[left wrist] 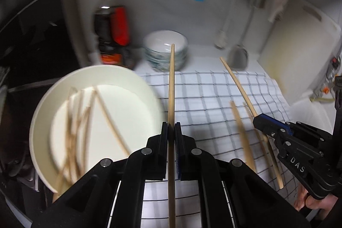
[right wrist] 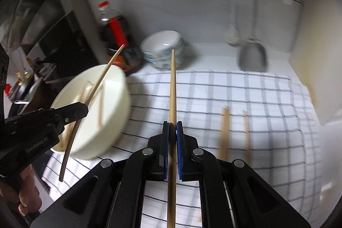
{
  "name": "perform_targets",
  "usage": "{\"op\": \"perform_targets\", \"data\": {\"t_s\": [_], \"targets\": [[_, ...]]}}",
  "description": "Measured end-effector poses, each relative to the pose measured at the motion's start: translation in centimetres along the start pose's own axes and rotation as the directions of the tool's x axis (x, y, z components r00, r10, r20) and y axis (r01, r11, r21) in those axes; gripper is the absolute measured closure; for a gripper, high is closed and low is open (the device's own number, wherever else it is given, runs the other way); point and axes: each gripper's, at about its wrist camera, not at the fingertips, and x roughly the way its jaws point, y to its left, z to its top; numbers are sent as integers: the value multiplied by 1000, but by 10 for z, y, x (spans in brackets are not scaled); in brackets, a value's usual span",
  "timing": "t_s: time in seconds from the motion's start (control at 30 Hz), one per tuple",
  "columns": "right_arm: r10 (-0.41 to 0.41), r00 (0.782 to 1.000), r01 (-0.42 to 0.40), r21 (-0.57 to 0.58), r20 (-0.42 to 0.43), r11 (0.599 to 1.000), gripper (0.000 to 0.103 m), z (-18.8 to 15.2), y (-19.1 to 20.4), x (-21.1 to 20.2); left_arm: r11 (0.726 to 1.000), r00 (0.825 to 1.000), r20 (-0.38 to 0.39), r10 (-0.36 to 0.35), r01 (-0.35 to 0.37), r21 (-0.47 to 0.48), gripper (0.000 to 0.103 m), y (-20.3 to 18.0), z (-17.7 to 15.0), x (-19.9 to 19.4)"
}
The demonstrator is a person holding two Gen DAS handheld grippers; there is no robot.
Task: Organize utensils
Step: 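Lift and carry both held chopsticks over the white basin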
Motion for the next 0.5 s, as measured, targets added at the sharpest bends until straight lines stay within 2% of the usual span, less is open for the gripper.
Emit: {"op": "perform_targets", "data": {"t_s": [0.3, 0.5], "targets": [[133, 989, -138, -91, -57, 986, 96, 21, 87, 43, 983, 993, -20, 116, -117, -140, 96, 102, -7, -8], [194, 974, -209, -126, -119, 970, 97, 27, 136, 75, 965, 988, -46, 148, -155, -213, 96, 151, -13, -1]]}}
